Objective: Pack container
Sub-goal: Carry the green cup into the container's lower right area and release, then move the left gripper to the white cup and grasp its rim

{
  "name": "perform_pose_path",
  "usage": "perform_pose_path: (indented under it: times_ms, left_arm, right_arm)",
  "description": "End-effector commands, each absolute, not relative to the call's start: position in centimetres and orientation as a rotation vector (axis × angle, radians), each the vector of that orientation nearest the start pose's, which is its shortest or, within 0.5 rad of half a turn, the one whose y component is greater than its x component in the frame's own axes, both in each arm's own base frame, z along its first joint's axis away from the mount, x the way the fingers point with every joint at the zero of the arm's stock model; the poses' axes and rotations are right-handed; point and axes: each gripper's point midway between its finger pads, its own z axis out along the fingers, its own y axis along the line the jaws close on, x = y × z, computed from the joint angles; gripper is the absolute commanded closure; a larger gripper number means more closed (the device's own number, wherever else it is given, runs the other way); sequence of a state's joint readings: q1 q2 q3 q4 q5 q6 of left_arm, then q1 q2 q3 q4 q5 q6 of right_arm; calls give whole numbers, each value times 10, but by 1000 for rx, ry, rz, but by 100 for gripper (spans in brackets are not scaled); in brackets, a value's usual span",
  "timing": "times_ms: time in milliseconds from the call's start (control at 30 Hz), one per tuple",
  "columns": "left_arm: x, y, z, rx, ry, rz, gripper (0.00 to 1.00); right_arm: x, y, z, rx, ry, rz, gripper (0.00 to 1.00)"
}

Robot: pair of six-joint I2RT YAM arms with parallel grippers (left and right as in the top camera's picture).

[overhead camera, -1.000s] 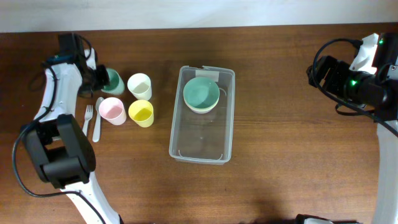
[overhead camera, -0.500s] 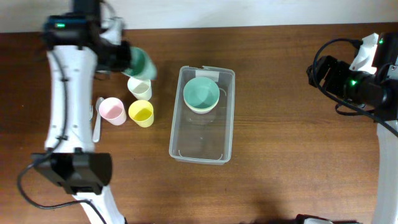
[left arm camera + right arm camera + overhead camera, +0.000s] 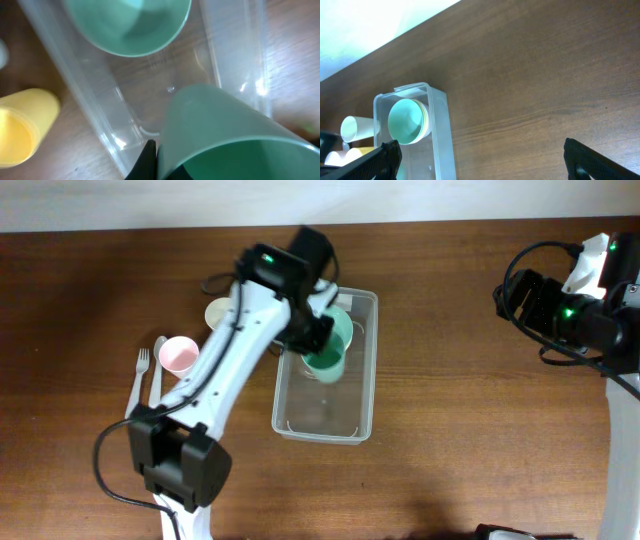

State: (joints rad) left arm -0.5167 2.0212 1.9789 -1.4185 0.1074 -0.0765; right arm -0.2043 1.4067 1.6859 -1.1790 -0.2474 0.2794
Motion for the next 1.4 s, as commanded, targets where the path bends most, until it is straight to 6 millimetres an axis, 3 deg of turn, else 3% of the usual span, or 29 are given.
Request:
perform_pose_path:
  times_ms: [0, 100, 333, 567, 800, 967, 1067, 1100, 1133, 1200, 1233, 1300, 1333, 1367]
  left_arm:
    - [326, -228, 127, 746, 3024, -159, 99]
    - [318, -241, 110, 805, 3007, -162, 99]
    - [321, -268, 92, 863, 2917, -199, 98]
    - [322, -267, 61, 866, 2925, -184, 97]
    - [334, -270, 61, 866, 2870, -159, 96]
    - [337, -267, 62, 860, 2863, -132, 84]
    - [345, -264, 79, 842, 2851, -120, 82]
    - [351, -261, 91, 823, 2844, -106, 81]
    - [361, -252, 118, 783, 2830, -84, 78]
    - [372, -236, 149, 724, 2815, -49, 64]
    - [378, -226, 166, 686, 2799, -26, 52]
    - [392, -205, 198, 599, 2763, -7, 13]
    - [398, -194, 209, 554, 2745, -12, 0]
    - [407, -181, 222, 496, 2723, -16, 0]
  right_arm:
    - [347, -33, 315, 480, 2401, 318, 1]
    - [347, -33, 315, 480, 2400, 318, 1]
    - [347, -33, 315, 480, 2400, 318, 1]
    - [347, -33, 315, 480, 2400, 318, 1]
    - [347, -33, 315, 480, 2401, 318, 1]
    - [347, -33, 315, 480, 2401, 318, 1]
    - [347, -33, 315, 480, 2401, 318, 1]
    - [347, -33, 315, 480, 2401, 318, 1]
    - [347, -33, 315, 480, 2400, 318, 1]
    - [347, -33, 315, 480, 2401, 318, 1]
    - [347, -33, 315, 480, 2401, 318, 1]
    - [347, -33, 315, 480, 2401, 318, 1]
    - [347, -33, 315, 480, 2401, 318, 1]
    - [347, -33, 315, 480, 2401, 318, 1]
